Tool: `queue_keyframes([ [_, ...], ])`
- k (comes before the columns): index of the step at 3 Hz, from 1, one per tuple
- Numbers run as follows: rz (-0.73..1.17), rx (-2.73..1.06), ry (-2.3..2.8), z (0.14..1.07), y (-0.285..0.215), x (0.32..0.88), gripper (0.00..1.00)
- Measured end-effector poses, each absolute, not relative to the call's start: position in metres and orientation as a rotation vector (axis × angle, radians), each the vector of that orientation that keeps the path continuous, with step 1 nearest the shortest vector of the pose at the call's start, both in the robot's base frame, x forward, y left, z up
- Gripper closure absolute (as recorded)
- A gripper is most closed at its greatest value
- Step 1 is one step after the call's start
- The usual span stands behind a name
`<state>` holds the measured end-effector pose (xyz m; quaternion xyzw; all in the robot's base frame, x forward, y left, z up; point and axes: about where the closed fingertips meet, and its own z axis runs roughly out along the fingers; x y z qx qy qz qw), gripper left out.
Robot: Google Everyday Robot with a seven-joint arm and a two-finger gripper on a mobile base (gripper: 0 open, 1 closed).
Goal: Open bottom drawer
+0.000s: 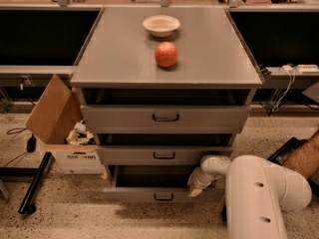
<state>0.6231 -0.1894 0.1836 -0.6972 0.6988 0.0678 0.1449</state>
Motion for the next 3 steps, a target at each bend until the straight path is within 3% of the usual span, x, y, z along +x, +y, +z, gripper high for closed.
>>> queue_keyframes([
  [2,0.196,-2.009,2.013,0.1835,-0.1893,0.6231,0.13],
  [3,0.226,-2.046,1.999,0.1745,-0.1902,0.6155,0.0],
])
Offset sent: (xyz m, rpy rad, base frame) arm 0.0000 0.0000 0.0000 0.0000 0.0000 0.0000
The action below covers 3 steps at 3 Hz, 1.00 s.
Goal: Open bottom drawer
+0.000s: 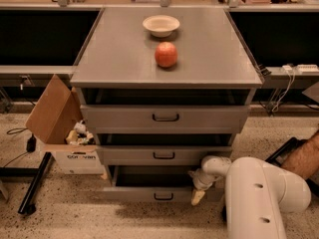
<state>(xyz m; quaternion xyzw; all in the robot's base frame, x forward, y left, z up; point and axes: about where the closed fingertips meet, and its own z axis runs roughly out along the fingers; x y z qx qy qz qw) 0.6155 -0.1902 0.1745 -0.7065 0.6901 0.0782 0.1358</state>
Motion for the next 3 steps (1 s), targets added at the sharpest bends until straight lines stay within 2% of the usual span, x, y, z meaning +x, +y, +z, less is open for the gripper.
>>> queue_keyframes([
  [2,0.405,-2.229,1.953,0.15,-0.199,0.557,0.0],
  [3,0.361,-2.27,1.944,0.17,-0.205,0.544,0.19],
])
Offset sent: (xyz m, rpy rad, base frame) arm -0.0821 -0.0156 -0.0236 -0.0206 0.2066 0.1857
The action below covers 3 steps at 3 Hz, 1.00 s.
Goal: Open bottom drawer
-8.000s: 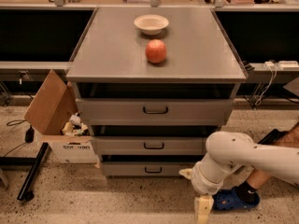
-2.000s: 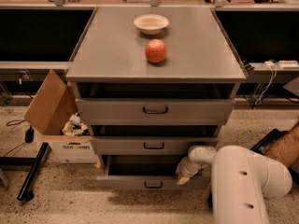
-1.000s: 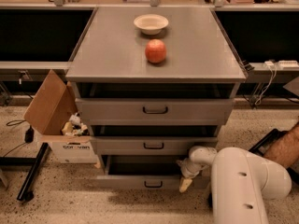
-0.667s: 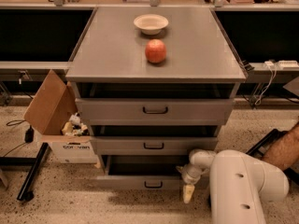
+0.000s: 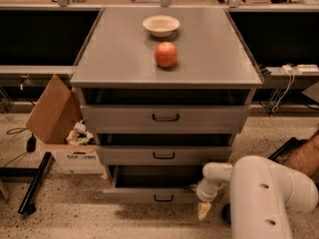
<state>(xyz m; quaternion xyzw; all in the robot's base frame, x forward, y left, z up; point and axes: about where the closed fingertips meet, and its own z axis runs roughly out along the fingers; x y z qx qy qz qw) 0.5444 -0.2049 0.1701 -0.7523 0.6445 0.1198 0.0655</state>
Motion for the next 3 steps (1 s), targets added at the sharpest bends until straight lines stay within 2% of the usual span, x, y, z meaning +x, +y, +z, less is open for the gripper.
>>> queue_keyframes([
  [2,0.349,-2.307,1.93,0.2,-0.207,0.487,0.66],
  [3,0.38,-2.27,1.959,0.204,-0.216,0.464,0.96],
])
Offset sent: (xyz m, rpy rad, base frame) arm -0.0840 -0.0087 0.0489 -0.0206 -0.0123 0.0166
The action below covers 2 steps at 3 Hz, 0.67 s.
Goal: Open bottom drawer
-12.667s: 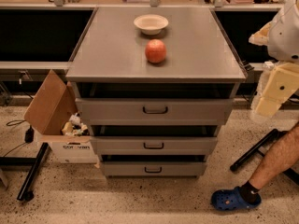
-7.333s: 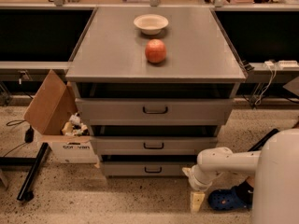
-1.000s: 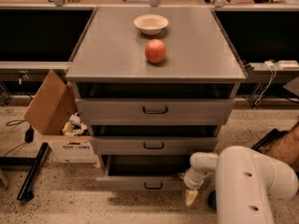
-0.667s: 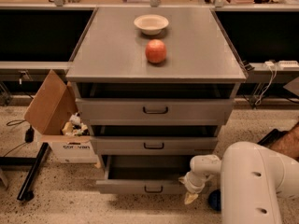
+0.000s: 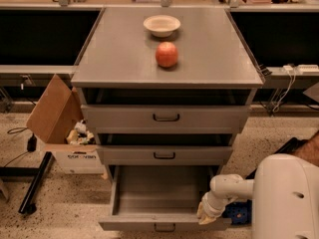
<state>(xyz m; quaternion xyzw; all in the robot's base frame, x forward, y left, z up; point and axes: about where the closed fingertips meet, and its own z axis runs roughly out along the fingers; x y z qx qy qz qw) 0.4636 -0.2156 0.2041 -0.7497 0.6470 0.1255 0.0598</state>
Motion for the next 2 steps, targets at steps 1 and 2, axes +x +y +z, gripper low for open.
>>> queue_keyframes([
  [1,0.409,-2.25,1.976,0.2028,-0.2192,0.4526,1.0],
  [2,0.418,-2.244,1.978,0.2024,-0.22,0.4534,0.73],
])
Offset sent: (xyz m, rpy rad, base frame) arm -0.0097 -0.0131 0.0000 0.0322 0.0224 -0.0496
